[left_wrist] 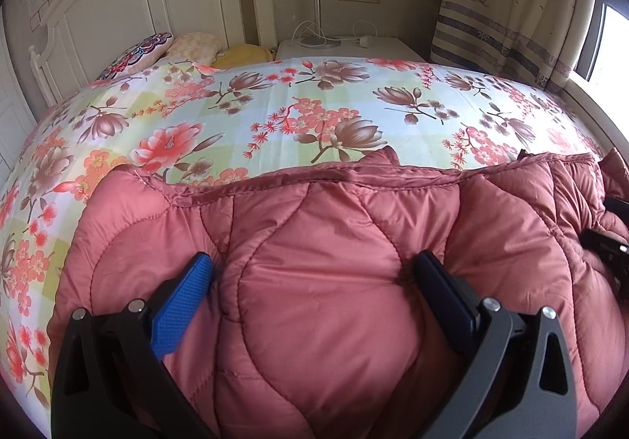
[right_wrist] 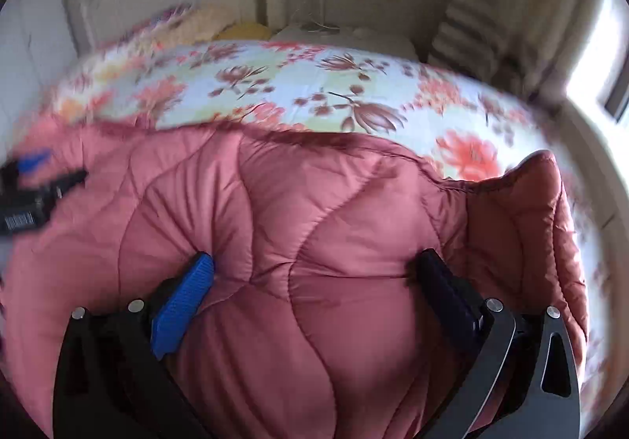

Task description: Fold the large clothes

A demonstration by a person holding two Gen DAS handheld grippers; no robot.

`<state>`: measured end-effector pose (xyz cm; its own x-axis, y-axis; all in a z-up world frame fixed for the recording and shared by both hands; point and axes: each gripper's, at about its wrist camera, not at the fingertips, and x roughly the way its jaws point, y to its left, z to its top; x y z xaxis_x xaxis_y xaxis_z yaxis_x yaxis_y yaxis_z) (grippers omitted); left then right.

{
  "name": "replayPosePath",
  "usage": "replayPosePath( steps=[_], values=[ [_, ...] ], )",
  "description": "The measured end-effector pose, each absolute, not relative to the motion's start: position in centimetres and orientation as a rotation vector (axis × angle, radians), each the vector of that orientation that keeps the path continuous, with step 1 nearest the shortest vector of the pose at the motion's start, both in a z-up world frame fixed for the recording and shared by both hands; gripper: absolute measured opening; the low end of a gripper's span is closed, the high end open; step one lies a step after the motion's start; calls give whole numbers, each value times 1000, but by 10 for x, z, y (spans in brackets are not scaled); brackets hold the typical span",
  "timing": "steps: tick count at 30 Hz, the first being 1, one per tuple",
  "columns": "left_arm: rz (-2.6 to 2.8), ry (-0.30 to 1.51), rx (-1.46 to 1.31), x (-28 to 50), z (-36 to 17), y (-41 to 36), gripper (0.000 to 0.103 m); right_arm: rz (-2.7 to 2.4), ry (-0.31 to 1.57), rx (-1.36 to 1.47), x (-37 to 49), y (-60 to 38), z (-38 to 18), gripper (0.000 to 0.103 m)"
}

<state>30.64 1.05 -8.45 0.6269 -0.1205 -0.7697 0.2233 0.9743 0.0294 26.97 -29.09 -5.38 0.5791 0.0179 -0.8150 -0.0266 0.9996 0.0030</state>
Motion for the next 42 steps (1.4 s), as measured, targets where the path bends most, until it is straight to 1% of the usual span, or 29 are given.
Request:
replayPosePath(
  steps=[7, 11, 13, 14, 17, 18, 21, 25, 30, 32, 34, 35, 37, 40, 41, 42],
  values=[
    [-194, 916, 207, 309, -79, 5, 101, 16, 939, -11, 266, -291, -54, 99],
    [-158, 847, 257, 308, -57, 24, 101, 28, 933, 12, 263, -294, -54, 99],
    [-125, 856, 172, 318, -55, 57, 101, 31, 931, 15, 267, -293, -56, 99],
    [-120, 887, 80, 325, -62, 80, 101, 35, 931, 19, 267, -294, -56, 99],
    [-151, 984, -124, 336, -92, 115, 101, 44, 926, 30, 266, -296, -55, 99],
    [-157, 976, -155, 336, -92, 119, 101, 50, 923, 37, 266, -296, -55, 99],
    [-123, 957, -72, 334, -89, 107, 101, 53, 918, 45, 265, -298, -54, 99],
    [-119, 946, -92, 332, -87, 112, 101, 37, 919, 56, 263, -302, -48, 98],
    [-115, 947, -93, 329, -88, 113, 101, -74, 838, 247, 251, -357, -18, 98],
    [-121, 950, -104, 331, -90, 113, 101, -110, 866, 256, 256, -375, -24, 98],
    [-124, 952, -114, 332, -90, 113, 101, -178, 962, 239, 267, -387, -53, 98],
    [-122, 949, -112, 331, -90, 113, 101, -142, 967, 333, 268, -397, -63, 99],
    [-121, 949, -109, 331, -90, 112, 101, -149, 937, 375, 265, -403, -63, 99],
    [-103, 943, -89, 330, -86, 109, 101, -185, 930, 304, 263, -393, -59, 98],
    [-84, 933, -66, 328, -81, 107, 101, -198, 913, 287, 260, -391, -55, 98],
    [-40, 883, -16, 319, -69, 102, 101, -217, 889, 268, 256, -389, -48, 98]
  ],
)
